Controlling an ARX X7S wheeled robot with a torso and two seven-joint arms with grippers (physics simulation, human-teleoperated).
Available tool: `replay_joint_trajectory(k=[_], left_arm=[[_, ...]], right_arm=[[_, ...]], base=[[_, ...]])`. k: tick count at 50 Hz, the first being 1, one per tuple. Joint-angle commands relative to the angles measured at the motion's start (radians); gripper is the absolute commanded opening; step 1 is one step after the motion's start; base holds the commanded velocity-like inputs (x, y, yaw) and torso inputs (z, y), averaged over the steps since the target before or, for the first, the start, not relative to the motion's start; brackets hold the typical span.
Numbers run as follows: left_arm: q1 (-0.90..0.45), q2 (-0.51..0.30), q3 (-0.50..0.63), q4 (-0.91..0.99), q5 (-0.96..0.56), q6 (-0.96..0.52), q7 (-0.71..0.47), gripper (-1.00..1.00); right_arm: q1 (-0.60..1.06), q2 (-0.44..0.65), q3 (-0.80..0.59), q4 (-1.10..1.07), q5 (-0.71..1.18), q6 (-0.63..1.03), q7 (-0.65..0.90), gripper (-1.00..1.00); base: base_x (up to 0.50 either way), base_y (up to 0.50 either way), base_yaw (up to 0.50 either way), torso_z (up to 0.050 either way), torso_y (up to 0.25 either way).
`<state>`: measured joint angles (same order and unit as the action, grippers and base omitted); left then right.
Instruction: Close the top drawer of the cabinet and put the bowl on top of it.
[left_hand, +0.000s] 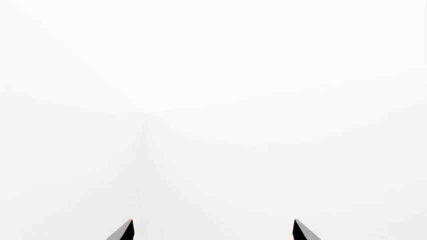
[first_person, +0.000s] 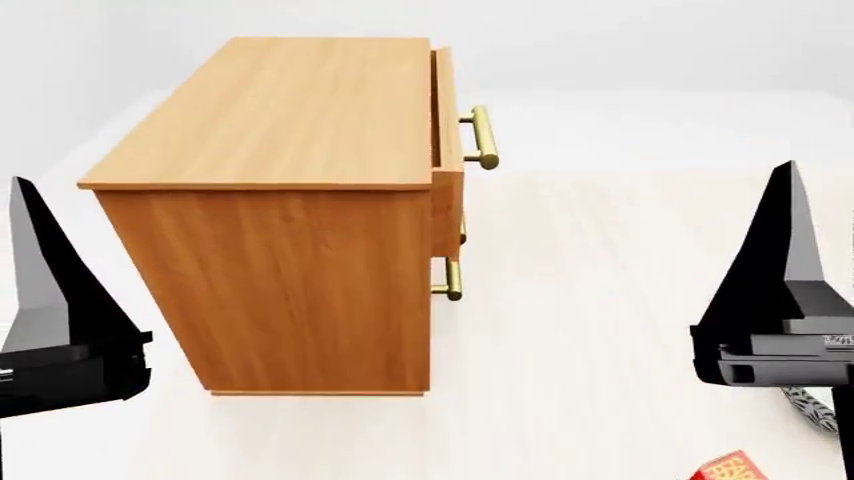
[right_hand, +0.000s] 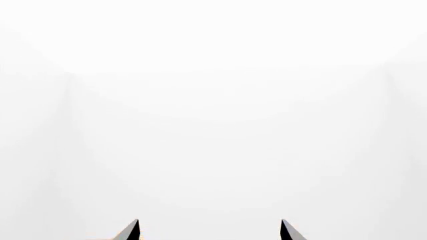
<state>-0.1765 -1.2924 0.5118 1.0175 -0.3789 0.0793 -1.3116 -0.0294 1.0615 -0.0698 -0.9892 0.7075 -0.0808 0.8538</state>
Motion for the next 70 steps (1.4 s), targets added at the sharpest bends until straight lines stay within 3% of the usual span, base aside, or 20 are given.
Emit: replay_joint_trajectory(k=[1,23,38,53,70], left_arm=[[0.0,-0.002,0.0,-0.001,-0.003,0.003,0.001,1.0],[-0.009,0.015,0.009,0.001,-0.002,-0.014,0.018,1.0],[-0.014,0.027,0.017,-0.011,0.0,-0.012,0.032,1.0],[-0.015,0.033,0.018,-0.015,0.001,-0.012,0.039,1.0],[-0.021,0.041,0.02,-0.017,-0.004,-0.019,0.047,1.0]], right_arm=[[0.017,-0.002,-0.021,0.003,-0.001,0.011,-0.001,1.0],[0.099,0.004,-0.084,0.041,0.06,0.083,-0.013,1.0],[0.422,-0.08,-0.241,0.409,0.456,0.254,-0.312,1.0],[0.669,-0.226,-0.37,0.753,0.495,0.422,-0.488,1.0],[0.802,-0.292,-0.425,0.871,0.528,0.516,-0.595,1.0]], base=[[0.5,0.0,0.0,0.0,0.0],[0.36,0.0,0.0,0.0,0.0],[0.0,0.0,0.0,0.0,0.0],[0.0,0.0,0.0,0.0,0.0],[0.0,0.0,0.0,0.0,0.0]])
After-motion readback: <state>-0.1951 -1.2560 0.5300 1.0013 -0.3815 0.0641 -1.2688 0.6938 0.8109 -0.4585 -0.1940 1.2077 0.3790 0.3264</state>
